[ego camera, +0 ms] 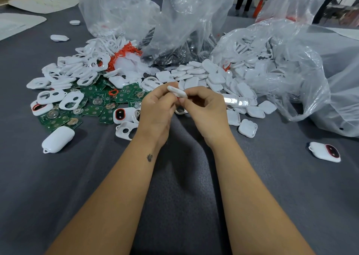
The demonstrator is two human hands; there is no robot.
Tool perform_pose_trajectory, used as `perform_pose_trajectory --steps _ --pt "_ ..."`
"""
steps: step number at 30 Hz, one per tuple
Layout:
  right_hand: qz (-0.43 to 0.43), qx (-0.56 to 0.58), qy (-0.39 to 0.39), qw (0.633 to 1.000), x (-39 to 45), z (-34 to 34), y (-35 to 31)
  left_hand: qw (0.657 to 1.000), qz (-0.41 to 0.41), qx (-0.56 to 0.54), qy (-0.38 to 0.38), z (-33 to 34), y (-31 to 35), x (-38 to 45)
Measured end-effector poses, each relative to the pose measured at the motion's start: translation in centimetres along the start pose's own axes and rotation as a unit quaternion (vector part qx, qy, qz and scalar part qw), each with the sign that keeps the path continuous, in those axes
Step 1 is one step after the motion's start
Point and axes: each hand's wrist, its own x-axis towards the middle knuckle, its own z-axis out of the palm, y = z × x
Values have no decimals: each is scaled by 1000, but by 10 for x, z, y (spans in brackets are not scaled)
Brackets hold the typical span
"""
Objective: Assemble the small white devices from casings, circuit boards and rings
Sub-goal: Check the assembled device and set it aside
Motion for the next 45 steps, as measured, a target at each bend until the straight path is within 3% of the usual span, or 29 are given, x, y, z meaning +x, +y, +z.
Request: perform_pose_trajectory --steps 4,10,35,37,39,42,45 --pt "-4 10 -12 1000 -1 4 -1 999 8 12 38 1 -1 1" --pt "23 97 25 995 4 -3 1 997 -22 -45 -61 -5 -3 2" --pt "62 176 9 982 5 -6 1 988 -60 -71 -125 -5 -1 4" --pt "38 150 14 988 3 -5 -2 987 -64 -78 -125 -6 -1 5" --pt "-27 44 56 997 2 -4 -3 989 -62 -76 -113 -6 -1 5" --pt "-144 -152 132 969 -1 1 0 994 -33 -33 -95 -5 -4 4" --pt "-158 -220 162 949 -1 4 6 998 6 20 -67 1 -8 0"
